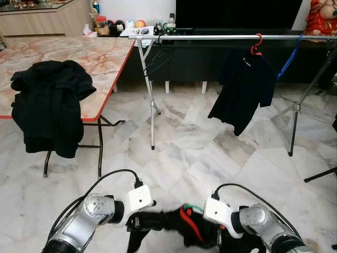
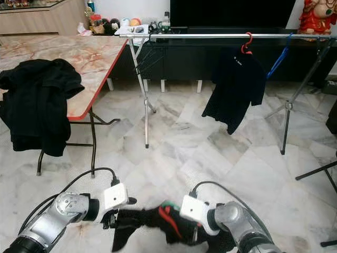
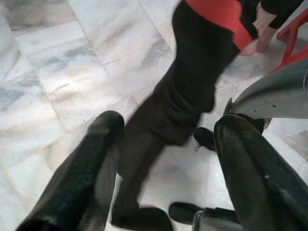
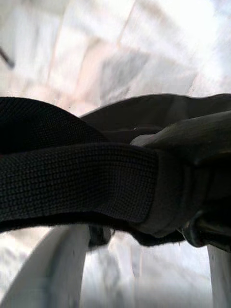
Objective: Hang hanger
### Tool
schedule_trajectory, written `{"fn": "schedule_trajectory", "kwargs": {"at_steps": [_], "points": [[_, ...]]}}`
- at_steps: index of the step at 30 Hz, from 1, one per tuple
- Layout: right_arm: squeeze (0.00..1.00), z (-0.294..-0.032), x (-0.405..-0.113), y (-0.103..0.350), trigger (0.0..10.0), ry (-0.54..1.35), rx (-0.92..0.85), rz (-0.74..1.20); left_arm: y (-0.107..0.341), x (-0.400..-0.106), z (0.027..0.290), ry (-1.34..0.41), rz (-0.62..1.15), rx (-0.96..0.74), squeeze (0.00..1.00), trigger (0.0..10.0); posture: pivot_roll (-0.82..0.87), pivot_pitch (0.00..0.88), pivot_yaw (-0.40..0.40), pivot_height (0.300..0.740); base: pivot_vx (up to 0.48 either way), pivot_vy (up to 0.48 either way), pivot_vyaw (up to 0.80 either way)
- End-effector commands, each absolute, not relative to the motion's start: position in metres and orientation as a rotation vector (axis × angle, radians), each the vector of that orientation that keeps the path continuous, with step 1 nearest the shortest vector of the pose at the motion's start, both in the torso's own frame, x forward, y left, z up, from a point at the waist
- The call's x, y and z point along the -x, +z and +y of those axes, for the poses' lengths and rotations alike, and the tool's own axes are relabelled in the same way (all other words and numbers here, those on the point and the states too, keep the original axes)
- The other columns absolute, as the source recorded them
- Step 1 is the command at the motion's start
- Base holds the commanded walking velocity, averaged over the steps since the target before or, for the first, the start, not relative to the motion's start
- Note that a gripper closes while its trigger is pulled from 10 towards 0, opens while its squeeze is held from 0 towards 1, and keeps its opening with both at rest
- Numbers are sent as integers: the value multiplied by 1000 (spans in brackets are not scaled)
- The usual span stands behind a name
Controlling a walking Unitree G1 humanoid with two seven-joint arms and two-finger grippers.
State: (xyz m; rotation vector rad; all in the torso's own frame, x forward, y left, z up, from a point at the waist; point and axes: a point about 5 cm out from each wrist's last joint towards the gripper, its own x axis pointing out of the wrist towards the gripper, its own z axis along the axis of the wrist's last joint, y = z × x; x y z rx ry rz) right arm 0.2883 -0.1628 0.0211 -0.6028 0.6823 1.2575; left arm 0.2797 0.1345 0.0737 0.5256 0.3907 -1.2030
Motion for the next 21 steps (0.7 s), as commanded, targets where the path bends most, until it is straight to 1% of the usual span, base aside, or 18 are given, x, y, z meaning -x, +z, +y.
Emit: {"fn": "schedule_trajectory", "kwargs": {"at_steps": [1,7,10,15,17,21], "points": [[0,-156,-289,23,0,1309,607,666,75,-276,134,-1256,387,-547,0,10000,134,53,5,740,0,0,0],[0,-151,-291,25,0,1329,652,658,72,-276,133,-1286,404,-540,0,10000,139,46,-6,740,0,0,0],[0,-145,-299,33,0,1301,623,609,72,-277,129,-1306,415,-525,0,10000,147,46,-9,740,0,0,0],[0,-142,-301,36,0,1303,599,590,72,-282,119,-1305,389,-478,0,10000,136,49,-8,740,0,0,0],[0,-140,-300,37,0,1334,593,585,74,-286,112,-1304,374,-467,0,10000,136,48,-8,740,0,0,0],[0,-139,-302,39,0,1345,585,576,75,-287,109,-1308,371,-464,0,10000,134,50,-7,740,0,0,0]]}}
